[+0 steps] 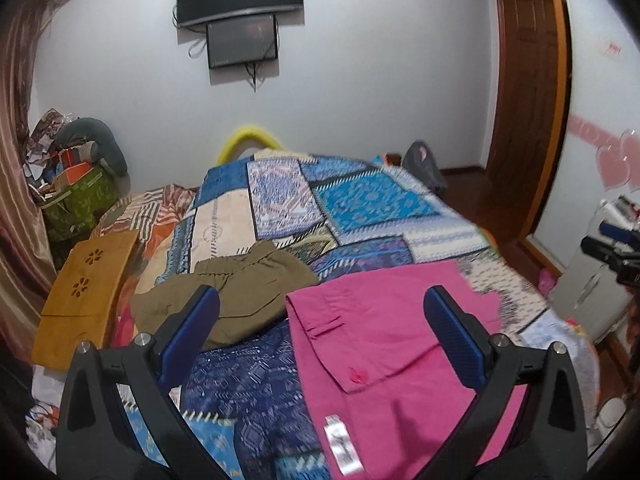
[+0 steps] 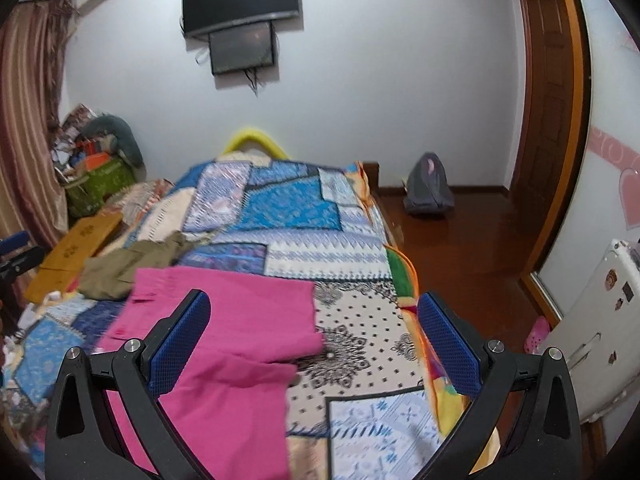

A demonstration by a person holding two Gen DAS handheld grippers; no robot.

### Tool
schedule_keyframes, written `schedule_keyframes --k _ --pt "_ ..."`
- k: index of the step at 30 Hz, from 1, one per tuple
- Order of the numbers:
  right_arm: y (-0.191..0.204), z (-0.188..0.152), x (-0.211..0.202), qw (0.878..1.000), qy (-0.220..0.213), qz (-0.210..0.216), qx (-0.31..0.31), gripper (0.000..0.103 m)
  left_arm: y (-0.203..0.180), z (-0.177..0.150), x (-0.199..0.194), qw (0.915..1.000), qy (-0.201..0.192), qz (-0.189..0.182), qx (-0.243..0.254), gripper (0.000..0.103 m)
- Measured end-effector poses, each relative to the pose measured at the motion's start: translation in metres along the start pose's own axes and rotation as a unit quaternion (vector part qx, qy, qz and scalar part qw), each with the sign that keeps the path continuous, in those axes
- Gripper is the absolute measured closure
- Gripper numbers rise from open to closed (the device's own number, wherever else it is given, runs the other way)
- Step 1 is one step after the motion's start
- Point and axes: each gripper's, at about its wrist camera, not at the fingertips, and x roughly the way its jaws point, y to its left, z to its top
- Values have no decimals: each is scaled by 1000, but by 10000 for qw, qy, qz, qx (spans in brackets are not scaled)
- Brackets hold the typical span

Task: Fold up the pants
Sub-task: 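Lower both tools toward the waistband edge of the pink trousers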

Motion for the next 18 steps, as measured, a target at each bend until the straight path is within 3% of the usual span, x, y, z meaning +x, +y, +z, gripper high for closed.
schedule_keyframes --k 3,9,12,18 --pt "-7 -1 29 9996 262 12 -104 0 1 -4 38 9995 305 91 80 7" --pt "-11 -34 79 9911 1126 705 95 4 4 -40 100 9927 1185 -199 -110 13" --pt "-11 -53 97 9816 1557 1084 199 13 -1 -57 113 9879 1517 -319 -71 16" --pt "3 -73 123 9693 2082 1299 133 22 -6 -82 103 9799 1898 -619 -7 18"
